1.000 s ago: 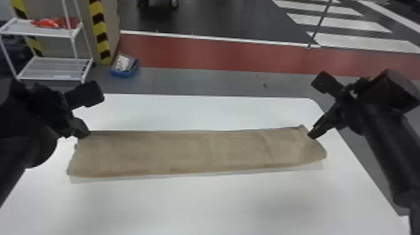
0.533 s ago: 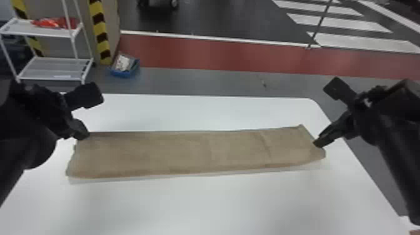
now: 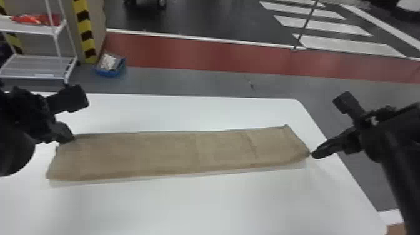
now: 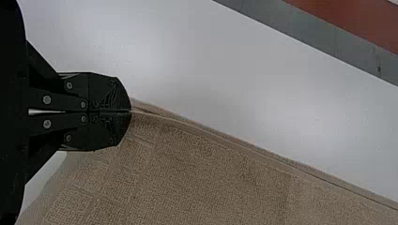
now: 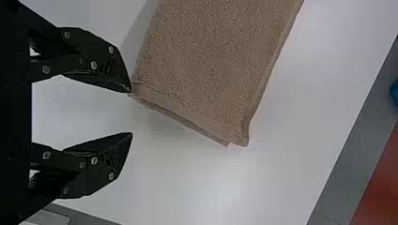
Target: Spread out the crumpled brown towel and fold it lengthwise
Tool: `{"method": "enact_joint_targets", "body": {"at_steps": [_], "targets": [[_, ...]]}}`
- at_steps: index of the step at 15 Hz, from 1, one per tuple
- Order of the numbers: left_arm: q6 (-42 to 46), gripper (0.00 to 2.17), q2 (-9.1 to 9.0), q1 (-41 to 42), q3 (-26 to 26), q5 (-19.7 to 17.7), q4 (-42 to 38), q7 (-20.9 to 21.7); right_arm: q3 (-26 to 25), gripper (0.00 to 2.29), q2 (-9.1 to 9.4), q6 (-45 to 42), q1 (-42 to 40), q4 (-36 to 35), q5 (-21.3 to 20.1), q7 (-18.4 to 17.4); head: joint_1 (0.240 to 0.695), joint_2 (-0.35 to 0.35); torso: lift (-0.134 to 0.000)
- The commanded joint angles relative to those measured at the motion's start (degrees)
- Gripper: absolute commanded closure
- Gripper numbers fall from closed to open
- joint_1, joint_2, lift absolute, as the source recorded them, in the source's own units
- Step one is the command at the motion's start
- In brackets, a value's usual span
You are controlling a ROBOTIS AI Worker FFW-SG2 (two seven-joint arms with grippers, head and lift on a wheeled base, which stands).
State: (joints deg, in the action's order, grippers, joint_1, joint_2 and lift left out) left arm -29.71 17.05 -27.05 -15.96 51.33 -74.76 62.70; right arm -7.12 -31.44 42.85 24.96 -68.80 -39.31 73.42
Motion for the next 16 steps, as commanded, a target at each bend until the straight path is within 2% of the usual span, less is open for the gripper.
{"method": "enact_joint_targets", "body": {"at_steps": [1, 6, 13, 16], "targets": [[0.04, 1.73, 0.00, 0.33, -0.04, 0.00, -0.29, 0.23, -0.79, 0.67, 0.76, -0.17, -0.17, 0.07, 0.64, -0.38, 0.695, -0.235, -0.120], [0.04, 1.73, 0.09, 0.85, 0.14, 0.00, -0.65, 0.59, -2.37, 0.67, 1.64, 0.00, -0.08, 0.07, 2.84, -0.20, 0.695, -0.227, -0.120], [0.04, 1.73, 0.17, 0.94, 0.32, 0.09, -0.65, 0.50, -5.18, 0.67, 1.20, 0.18, -0.43, -0.29, 6.35, 2.34, 0.695, -0.216, -0.120], [0.22, 1.73, 0.17, 0.94, 0.32, 0.18, -0.65, 0.50, -5.36, 0.67, 1.12, -0.17, -0.26, -0.29, 6.35, 1.47, 0.695, -0.217, -0.120]]}}
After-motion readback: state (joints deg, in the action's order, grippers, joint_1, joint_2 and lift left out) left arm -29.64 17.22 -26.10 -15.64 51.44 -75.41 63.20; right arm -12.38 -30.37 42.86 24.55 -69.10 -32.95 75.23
